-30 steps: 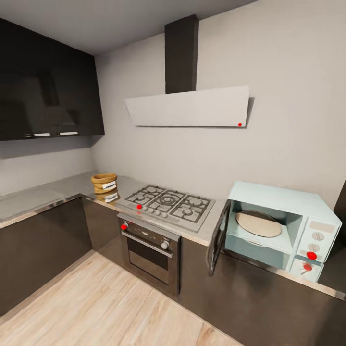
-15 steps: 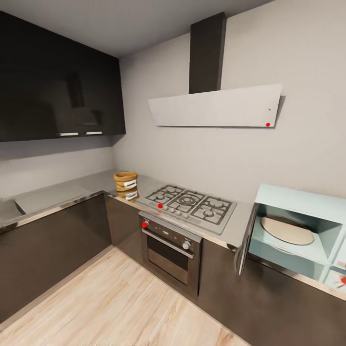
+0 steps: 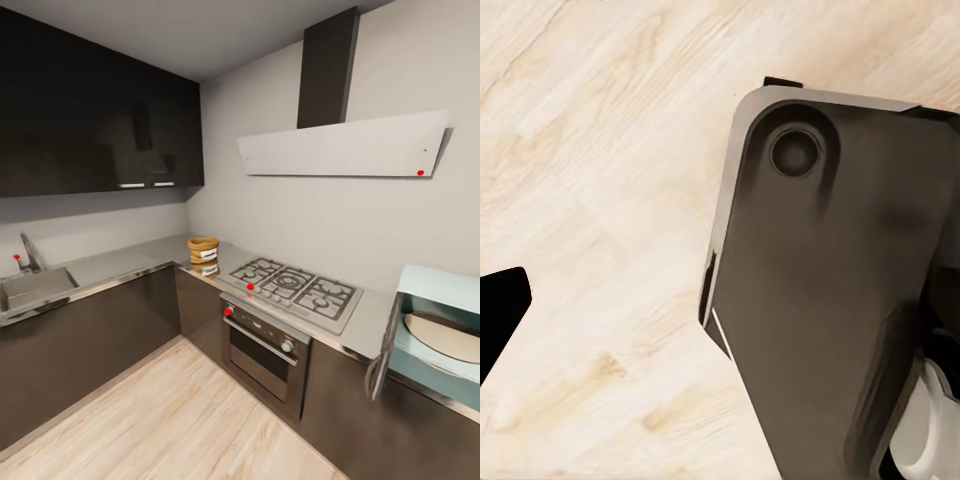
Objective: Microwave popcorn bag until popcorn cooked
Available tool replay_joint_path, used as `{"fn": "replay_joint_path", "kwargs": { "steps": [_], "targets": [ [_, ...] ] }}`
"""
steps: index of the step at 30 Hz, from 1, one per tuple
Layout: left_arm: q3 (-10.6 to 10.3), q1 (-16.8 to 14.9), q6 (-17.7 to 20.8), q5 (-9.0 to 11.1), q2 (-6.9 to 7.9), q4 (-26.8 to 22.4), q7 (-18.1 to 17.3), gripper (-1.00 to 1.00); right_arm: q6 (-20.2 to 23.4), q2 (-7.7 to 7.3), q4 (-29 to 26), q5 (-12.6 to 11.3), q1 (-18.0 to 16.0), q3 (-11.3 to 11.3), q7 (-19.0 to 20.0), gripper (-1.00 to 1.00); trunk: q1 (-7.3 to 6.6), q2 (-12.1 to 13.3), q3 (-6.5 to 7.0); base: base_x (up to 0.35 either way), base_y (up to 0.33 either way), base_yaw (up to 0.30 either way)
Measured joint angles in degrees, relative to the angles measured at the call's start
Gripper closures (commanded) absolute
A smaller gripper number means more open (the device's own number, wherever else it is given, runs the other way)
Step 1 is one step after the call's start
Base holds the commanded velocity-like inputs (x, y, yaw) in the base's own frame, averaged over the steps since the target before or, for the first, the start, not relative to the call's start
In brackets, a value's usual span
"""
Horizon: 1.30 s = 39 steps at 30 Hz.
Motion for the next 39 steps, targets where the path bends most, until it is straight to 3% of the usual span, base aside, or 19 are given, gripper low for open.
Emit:
{"fn": "replay_joint_path", "kwargs": {
  "steps": [26, 39],
  "targets": [
    [-0.09, 0.0, 0.0, 0.0, 0.05, 0.0, 0.0, -1.0, -0.01, -0.01, 0.0, 0.0, 0.0, 0.0, 0.02, -1.0, -0.01, 0.0, 0.0, 0.239, 0.224, 0.251],
    [-0.07, 0.0, 0.0, 0.0, 0.05, 0.03, 0.0, -1.0, -0.01, 0.0, -0.02, 0.0, 0.01, 0.0, 0.0, -1.0, -0.01, 0.0, 0.0, 0.242, 0.222, 0.046]
  ]
}}
